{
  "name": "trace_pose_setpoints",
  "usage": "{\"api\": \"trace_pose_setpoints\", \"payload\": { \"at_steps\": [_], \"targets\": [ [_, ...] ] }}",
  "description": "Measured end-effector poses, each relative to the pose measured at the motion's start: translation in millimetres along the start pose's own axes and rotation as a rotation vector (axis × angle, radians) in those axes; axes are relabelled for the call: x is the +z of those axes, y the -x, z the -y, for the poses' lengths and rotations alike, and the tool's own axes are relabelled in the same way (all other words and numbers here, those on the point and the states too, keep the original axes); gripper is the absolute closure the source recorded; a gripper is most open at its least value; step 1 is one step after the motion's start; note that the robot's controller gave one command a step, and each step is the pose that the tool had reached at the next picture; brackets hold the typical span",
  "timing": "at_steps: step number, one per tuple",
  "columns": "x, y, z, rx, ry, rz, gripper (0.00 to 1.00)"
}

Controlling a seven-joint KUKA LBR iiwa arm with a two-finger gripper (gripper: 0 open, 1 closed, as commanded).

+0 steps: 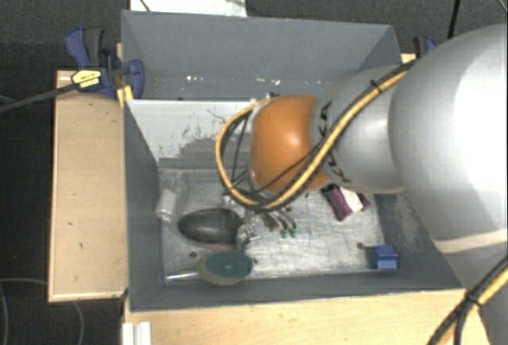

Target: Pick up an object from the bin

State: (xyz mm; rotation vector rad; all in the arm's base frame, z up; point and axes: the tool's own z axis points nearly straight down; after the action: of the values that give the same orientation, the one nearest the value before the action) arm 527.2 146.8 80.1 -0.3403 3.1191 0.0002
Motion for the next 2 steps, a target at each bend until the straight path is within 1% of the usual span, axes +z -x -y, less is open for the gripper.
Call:
{"api": "trace_pose_setpoints", "payload": {
  "at_steps": [1, 2],
  "targets": [
    [-128.4, 1.9, -20.0, 0.021, 0.002, 0.007, 1.0],
    [-123.6, 0.4, -19.2, 0.019, 0.001, -0.001, 0.0]
  ]
}}
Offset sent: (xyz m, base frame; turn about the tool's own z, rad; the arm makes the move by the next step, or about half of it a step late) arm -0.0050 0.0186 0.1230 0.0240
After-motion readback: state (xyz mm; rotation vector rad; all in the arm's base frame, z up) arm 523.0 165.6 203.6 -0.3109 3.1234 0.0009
